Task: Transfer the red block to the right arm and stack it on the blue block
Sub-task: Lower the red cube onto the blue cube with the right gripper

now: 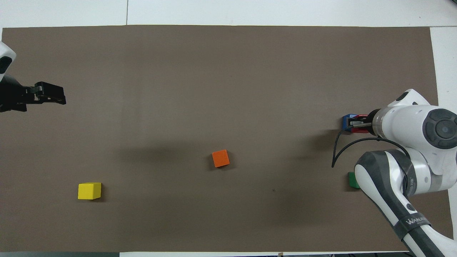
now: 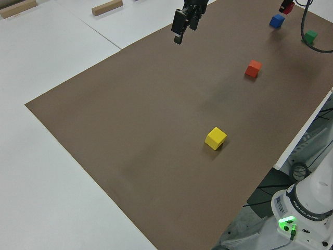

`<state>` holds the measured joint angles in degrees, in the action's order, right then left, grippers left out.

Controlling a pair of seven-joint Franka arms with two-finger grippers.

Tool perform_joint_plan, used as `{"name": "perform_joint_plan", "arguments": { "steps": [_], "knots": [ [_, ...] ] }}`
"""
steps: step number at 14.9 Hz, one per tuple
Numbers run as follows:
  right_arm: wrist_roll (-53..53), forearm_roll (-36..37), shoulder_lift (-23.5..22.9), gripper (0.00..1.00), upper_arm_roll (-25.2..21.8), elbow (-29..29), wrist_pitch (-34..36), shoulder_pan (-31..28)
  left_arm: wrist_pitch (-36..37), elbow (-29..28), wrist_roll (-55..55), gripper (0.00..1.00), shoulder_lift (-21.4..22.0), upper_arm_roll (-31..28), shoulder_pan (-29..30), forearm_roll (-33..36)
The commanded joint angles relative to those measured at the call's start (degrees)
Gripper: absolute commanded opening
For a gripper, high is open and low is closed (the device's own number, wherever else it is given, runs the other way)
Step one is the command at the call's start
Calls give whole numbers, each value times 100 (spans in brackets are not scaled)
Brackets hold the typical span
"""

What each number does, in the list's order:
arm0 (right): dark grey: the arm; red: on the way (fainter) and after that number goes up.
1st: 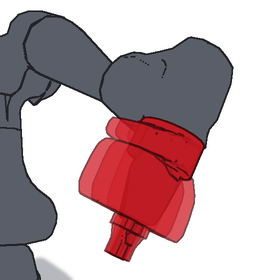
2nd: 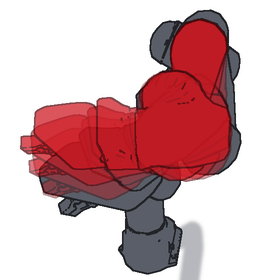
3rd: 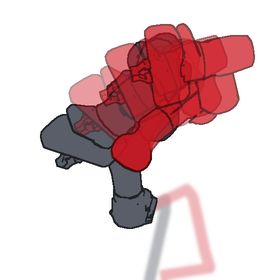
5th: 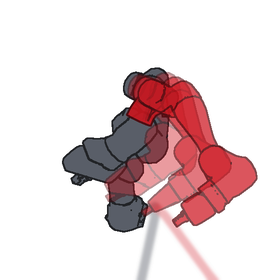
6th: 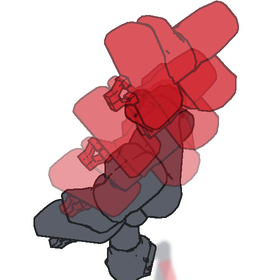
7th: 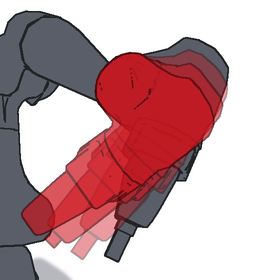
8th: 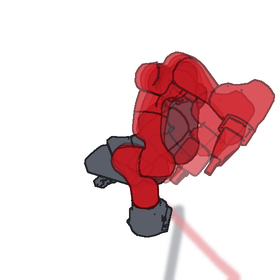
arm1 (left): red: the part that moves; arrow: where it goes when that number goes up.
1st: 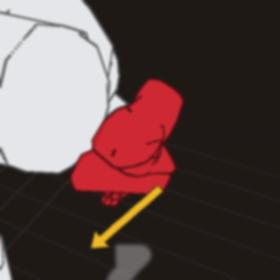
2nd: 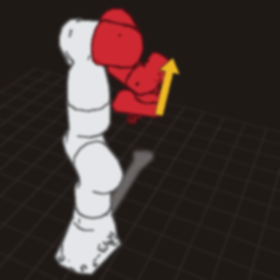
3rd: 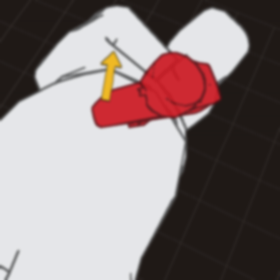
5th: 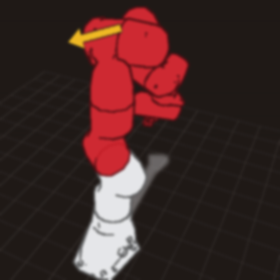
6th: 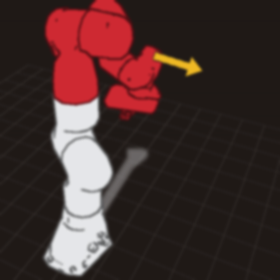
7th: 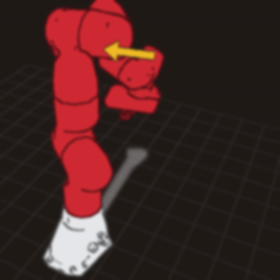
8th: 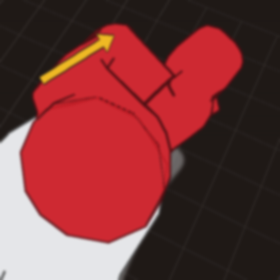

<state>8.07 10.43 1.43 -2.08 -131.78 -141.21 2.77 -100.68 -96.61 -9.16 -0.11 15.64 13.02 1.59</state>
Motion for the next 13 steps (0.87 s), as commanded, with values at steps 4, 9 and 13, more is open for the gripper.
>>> {"name": "perform_joint_plan", "arguments": {
  "steps": [4, 9, 13],
  "knots": [
    [423, 284, -292, 0, 59, -225, -855, -198, -101, 54, -77, 100, -42, 9, 34, 61],
    [468, 311, -406, 0, 59, -242, -1004, -233, -84, -7, -59, 100, -15, -43, -237, 61],
    [459, 363, -477, 0, 59, -251, -1128, -321, -57, 2, -51, 100, -7, -860, -1046, 61]
  ]
}}
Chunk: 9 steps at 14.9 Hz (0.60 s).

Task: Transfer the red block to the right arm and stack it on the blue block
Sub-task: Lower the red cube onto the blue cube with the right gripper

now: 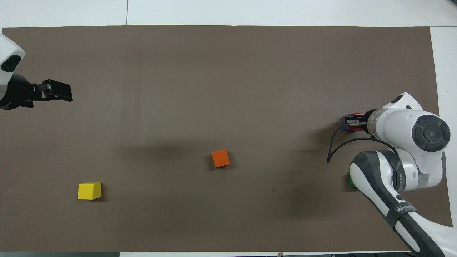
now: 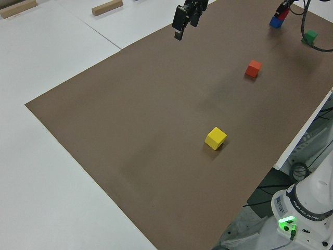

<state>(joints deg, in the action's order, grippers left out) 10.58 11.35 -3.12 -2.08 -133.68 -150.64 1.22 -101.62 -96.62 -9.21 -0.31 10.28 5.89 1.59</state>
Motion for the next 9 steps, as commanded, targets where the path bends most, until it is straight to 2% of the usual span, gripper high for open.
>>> {"name": "perform_joint_plan", "arguments": {
  "steps": [1, 9],
  "knots": [
    [207, 272, -22, 0, 59, -61, -194, -166, 46, 3, -29, 100, 22, -316, -335, 61],
    [532, 272, -22, 0, 68, -61, -185, -166, 335, -120, 7, 100, 101, -299, -282, 52]
  ]
}}
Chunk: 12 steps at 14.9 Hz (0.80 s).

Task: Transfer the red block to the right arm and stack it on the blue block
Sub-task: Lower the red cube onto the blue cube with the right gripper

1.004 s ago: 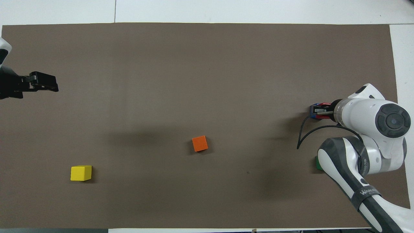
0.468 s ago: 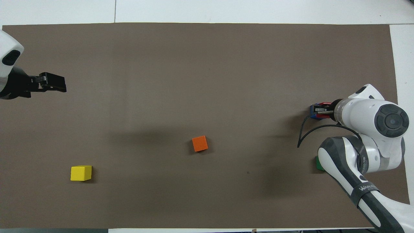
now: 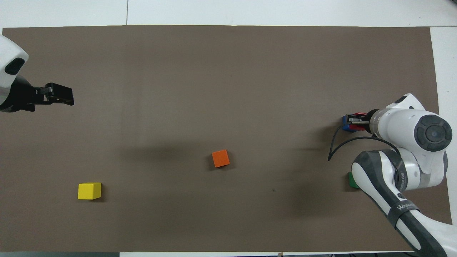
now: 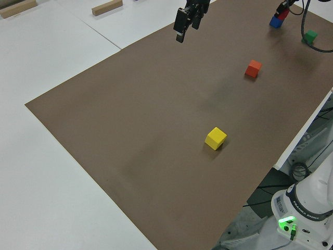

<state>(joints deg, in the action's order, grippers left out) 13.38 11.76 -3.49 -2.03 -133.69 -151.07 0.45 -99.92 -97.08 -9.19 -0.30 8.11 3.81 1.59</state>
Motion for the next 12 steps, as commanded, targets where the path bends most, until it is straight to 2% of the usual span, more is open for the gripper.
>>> {"name": "perform_joint_plan", "arguments": {
  "steps": [1, 2, 3, 4, 5, 8, 9, 10, 12],
  "knots": [
    [262, 230, 15, 5, 63, -61, -142, -89, 166, -74, 14, 100, 101, -82, -74, 52],
    [262, 230, 15, 29, 63, -61, -142, -89, 149, -126, 31, 100, 110, -82, -82, 52],
    [262, 230, 15, 68, 63, -61, -142, -98, 131, -179, 40, 100, 127, -82, -100, 52],
    [262, 230, 15, 92, 63, -61, -142, -89, 131, -188, 66, 100, 145, -73, -118, 26],
    [262, 230, 15, 100, 63, -61, -142, -89, 148, -215, 67, 100, 153, -73, -144, -18],
    [227, 230, 6, 100, 54, -35, -116, -98, 96, -268, 40, 100, 180, -73, -144, -640],
    [183, 230, 6, 100, 54, 17, -63, -98, 87, -285, 58, 100, 189, -73, -162, -651],
    [148, 239, -11, 100, 54, 122, 85, -106, 113, -285, 67, 100, 189, -73, -188, -642],
    [-132, 239, -12, 100, 63, 727, 995, -124, 192, -320, 32, 100, 215, -64, -205, -642]
  ]
}}
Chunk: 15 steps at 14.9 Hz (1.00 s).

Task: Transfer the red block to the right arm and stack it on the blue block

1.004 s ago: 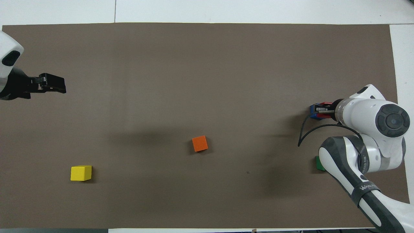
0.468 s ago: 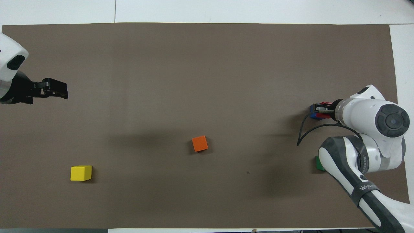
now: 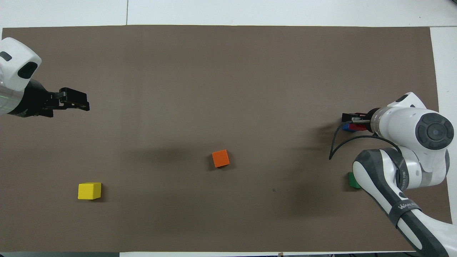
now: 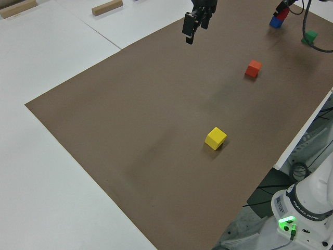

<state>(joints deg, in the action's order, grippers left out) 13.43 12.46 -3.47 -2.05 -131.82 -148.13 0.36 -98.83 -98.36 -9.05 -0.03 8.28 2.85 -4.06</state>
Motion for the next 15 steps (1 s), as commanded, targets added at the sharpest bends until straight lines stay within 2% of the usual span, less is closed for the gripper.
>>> {"name": "perform_joint_plan", "arguments": {
  "steps": [1, 3, 7, 10, 15],
  "knots": [
    [-400, 152, -4, 100, 73, 917, 1290, -107, 127, -219, 9, 100, 240, -90, -126, -68],
    [-831, 20, 65, 100, 82, 1560, 2346, -89, 363, -202, 26, 100, 249, -90, -109, 19],
    [-1463, -1016, 329, 100, 20, 2334, 3534, -211, 479, -158, 35, 100, 293, -90, -118, 186],
    [-2054, -1052, 373, 100, 38, 2967, 4500, -238, 461, -149, 35, 100, 293, -81, -118, 195],
    [-2301, -1079, 409, 100, 47, 3934, 5899, -273, 461, -158, 44, 100, 293, -81, -118, 345]
  ]
}}
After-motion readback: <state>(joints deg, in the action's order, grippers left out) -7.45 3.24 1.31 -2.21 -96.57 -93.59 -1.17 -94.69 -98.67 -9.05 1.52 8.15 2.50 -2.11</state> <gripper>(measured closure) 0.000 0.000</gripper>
